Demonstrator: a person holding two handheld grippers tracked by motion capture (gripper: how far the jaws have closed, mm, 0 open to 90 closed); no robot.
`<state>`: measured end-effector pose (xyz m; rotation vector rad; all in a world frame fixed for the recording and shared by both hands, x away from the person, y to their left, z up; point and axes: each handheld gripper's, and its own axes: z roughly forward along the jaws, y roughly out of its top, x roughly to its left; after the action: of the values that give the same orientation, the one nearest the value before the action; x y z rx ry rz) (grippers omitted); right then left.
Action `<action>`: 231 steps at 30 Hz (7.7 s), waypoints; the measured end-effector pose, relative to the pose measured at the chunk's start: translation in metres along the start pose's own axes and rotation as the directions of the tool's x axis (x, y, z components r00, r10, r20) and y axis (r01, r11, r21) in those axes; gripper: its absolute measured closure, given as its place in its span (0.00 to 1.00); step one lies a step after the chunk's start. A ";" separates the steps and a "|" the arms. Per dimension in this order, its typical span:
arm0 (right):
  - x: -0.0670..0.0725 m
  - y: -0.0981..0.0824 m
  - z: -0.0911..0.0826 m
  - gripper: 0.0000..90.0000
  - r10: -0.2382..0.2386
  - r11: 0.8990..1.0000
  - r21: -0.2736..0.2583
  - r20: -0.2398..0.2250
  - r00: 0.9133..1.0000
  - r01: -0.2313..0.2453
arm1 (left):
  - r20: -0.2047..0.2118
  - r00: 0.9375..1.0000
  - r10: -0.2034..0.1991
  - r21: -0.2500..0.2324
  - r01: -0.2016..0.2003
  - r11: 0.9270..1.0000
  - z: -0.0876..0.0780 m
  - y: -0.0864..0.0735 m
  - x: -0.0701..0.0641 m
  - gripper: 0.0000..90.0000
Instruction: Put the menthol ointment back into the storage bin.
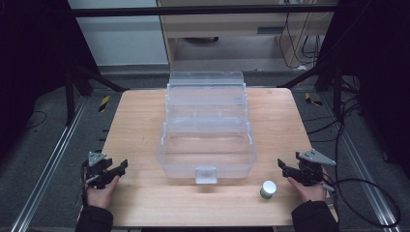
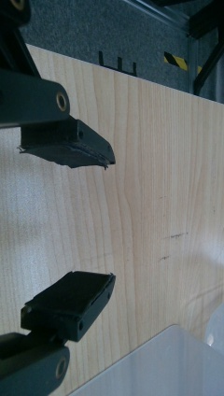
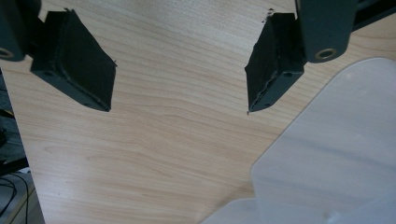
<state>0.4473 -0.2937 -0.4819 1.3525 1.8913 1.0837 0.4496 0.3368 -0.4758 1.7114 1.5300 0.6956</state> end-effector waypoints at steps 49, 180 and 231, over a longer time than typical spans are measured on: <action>0.060 0.093 -0.033 0.22 -0.367 0.858 0.235 -0.341 0.866 0.456 | 0.017 0.998 0.061 0.040 -0.062 0.997 0.005 -0.001 -0.006 0.37; 0.095 0.167 -0.037 0.56 -0.357 0.610 0.465 -0.563 0.746 0.642 | 0.032 0.994 0.109 0.096 -0.112 0.989 0.012 0.000 -0.011 0.37; 0.117 0.150 0.051 0.56 -0.381 0.580 0.458 -0.579 0.721 0.674 | 0.031 0.994 0.108 0.087 -0.110 0.990 0.010 0.001 -0.011 0.37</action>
<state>0.5231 -0.1440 -0.3778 0.7030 2.9431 0.3966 0.4567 0.3247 -0.4807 1.8742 1.4776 0.6668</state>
